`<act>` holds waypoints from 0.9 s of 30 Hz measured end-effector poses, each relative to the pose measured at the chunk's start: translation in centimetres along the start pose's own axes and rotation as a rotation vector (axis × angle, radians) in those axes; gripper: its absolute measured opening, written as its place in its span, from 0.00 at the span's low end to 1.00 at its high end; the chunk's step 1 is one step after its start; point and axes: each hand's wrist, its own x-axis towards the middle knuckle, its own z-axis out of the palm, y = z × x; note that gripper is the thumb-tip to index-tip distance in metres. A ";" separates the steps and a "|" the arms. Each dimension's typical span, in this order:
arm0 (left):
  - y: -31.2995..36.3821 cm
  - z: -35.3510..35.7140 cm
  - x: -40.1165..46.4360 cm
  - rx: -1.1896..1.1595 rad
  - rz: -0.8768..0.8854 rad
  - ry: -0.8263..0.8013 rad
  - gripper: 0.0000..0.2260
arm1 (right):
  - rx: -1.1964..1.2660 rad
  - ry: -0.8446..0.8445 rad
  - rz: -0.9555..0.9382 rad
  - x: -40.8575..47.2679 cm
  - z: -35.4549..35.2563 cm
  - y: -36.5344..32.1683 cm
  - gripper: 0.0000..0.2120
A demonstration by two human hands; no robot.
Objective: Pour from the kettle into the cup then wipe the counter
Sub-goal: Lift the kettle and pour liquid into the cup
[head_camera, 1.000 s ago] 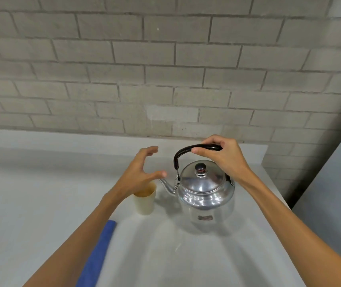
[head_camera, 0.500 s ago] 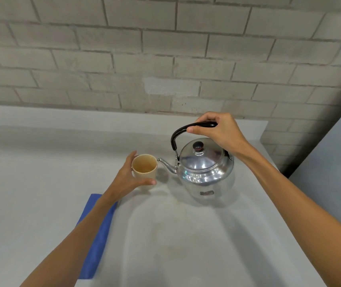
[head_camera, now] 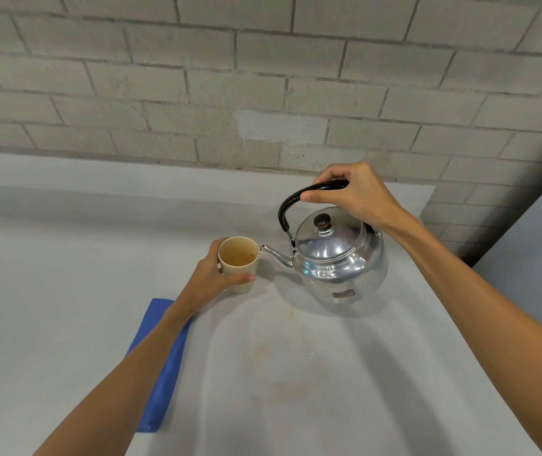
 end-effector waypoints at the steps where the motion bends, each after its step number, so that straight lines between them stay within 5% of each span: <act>1: -0.1 0.0 0.0 0.003 0.003 0.000 0.36 | -0.006 0.001 -0.001 0.1 -0.1 0.0 0.11; 27: -0.4 0.1 0.1 -0.013 0.017 -0.015 0.35 | -0.093 -0.037 -0.039 1.0 -1.4 -1.5 0.08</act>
